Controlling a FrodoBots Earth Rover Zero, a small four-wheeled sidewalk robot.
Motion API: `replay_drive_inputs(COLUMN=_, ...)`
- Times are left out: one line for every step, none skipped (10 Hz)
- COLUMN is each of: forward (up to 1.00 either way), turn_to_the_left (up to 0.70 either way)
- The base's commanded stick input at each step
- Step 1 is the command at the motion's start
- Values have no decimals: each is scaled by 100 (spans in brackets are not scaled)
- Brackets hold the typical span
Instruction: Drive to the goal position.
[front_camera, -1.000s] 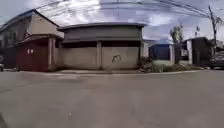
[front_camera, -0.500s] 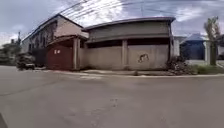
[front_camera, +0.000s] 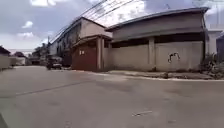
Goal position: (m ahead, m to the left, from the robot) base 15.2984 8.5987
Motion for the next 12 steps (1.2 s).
replay_drive_inputs(forward=100, turn_to_the_left=1)
replay_drive_inputs(forward=100, turn_to_the_left=1)
replay_drive_inputs(forward=100, turn_to_the_left=1)
replay_drive_inputs(forward=100, turn_to_the_left=1)
replay_drive_inputs(forward=100, turn_to_the_left=1)
replay_drive_inputs(forward=100, turn_to_the_left=1)
replay_drive_inputs(forward=100, turn_to_the_left=1)
replay_drive_inputs(forward=100, turn_to_the_left=1)
replay_drive_inputs(forward=100, turn_to_the_left=1)
replay_drive_inputs(forward=100, turn_to_the_left=1)
replay_drive_inputs(forward=100, turn_to_the_left=5)
replay_drive_inputs(forward=100, turn_to_the_left=18)
